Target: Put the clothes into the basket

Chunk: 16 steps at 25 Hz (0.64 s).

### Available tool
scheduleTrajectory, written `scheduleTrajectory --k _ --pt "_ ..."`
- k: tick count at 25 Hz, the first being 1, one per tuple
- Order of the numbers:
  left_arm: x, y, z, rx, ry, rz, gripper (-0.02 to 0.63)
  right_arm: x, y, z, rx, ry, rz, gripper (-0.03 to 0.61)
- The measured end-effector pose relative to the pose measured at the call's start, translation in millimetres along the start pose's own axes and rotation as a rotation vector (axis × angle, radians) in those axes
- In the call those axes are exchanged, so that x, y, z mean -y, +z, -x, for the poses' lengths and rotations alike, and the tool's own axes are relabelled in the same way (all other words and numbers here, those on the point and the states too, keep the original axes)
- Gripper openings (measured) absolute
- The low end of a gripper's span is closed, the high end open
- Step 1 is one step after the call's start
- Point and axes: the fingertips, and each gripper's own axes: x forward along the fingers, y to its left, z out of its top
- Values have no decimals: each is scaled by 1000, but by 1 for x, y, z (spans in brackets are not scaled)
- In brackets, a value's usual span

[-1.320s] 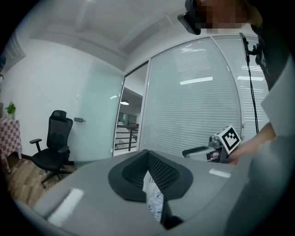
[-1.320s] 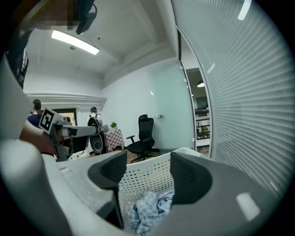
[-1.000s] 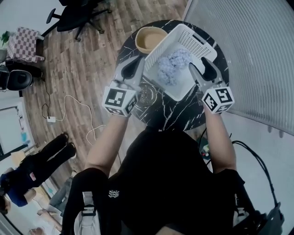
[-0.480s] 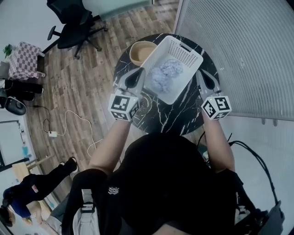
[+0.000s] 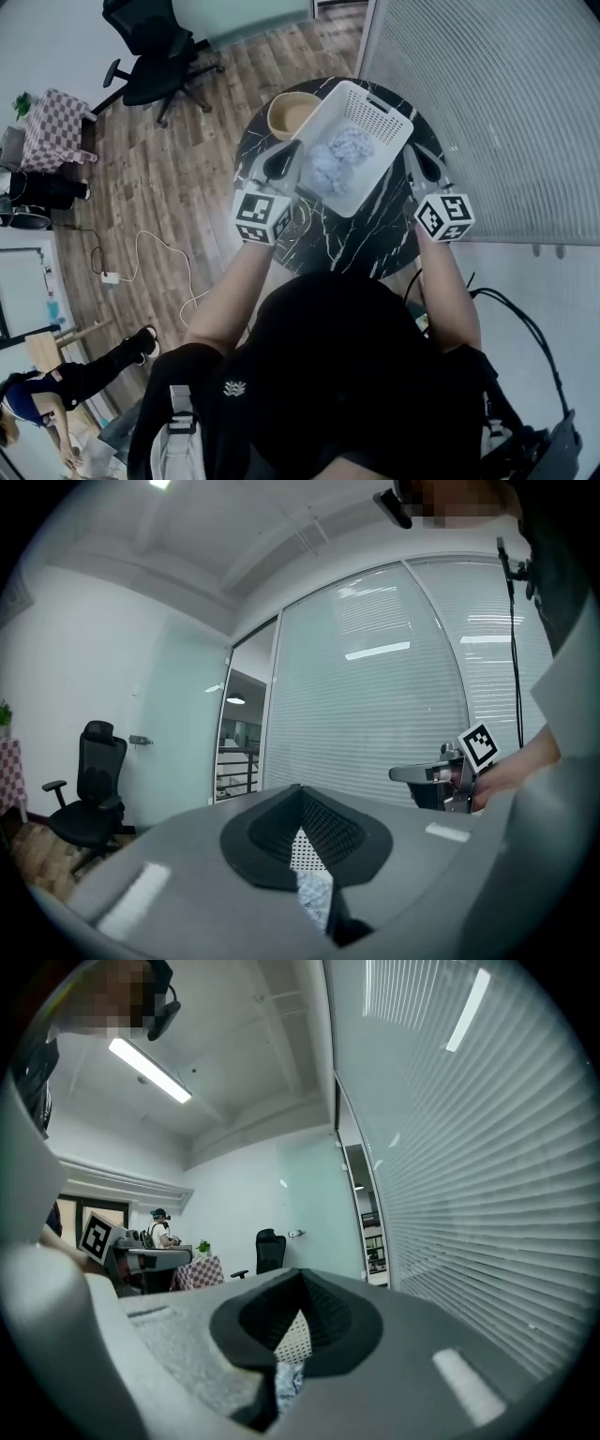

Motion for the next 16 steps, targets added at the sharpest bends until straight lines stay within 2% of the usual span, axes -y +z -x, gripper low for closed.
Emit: scheduleTrajectory --k 16 --pt "-8 6 -5 6 9 -27 5 -2 3 -3 -5 12 28 2"
